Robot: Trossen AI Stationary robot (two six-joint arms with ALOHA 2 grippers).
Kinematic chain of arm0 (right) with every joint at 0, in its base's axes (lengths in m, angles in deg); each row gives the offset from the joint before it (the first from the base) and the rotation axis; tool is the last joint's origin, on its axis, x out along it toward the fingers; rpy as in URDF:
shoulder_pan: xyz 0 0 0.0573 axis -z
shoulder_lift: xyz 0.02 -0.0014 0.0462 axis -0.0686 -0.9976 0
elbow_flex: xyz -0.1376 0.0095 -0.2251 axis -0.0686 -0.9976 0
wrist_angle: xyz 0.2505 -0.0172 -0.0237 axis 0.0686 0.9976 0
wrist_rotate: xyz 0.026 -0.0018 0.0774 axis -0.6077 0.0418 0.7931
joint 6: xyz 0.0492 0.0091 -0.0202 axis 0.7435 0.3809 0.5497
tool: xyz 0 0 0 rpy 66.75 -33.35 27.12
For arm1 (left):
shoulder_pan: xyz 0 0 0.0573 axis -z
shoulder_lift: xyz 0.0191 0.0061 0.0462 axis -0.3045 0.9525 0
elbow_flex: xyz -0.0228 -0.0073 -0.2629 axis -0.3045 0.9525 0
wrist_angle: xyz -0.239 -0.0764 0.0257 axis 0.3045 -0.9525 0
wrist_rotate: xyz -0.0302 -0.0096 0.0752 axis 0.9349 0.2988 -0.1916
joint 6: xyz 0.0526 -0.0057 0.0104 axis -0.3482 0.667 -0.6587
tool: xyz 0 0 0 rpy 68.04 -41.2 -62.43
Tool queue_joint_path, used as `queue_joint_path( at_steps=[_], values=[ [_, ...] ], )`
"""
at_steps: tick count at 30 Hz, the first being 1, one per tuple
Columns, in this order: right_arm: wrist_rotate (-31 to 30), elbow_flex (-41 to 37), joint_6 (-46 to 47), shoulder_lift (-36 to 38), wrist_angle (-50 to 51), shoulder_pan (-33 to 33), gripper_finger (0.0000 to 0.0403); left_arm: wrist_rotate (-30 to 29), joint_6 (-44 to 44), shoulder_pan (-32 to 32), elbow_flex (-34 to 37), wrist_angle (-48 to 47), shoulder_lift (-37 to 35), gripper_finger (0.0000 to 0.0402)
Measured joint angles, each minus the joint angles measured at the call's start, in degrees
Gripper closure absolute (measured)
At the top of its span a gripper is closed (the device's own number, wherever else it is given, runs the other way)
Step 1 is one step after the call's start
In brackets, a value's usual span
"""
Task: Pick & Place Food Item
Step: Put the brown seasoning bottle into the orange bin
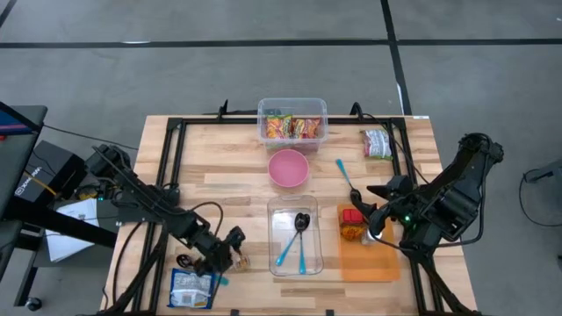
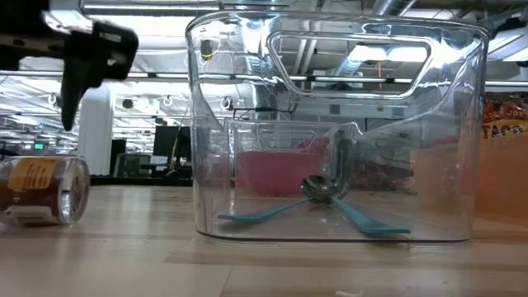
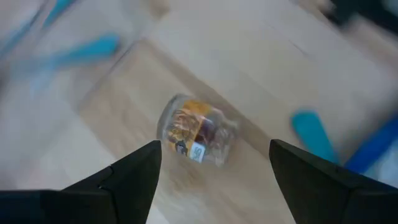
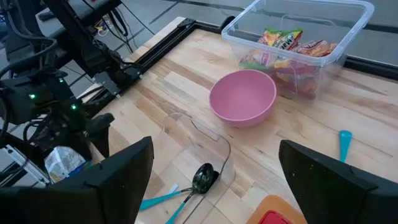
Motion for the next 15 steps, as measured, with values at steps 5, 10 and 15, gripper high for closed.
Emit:
queue_joint_path(
  at_steps=[5,10,15],
  values=[
    [0.44,-0.04,-0.02,-0.72,0.23,0.0,0.0065,-3.35,34.18,0.14,0.0,0.03,0.0,0.011],
    [1.12,-0.04,-0.41,-0.71,0.57,0.0,0.0065,-6.17,53.12,2.26,0.08,0.29,0.0,0.011],
    [1.28,-0.04,-0.46,-0.69,1.93,0.0,0.0065,-10.19,66.6,5.21,1.44,1.28,0.19,0.011]
  ],
)
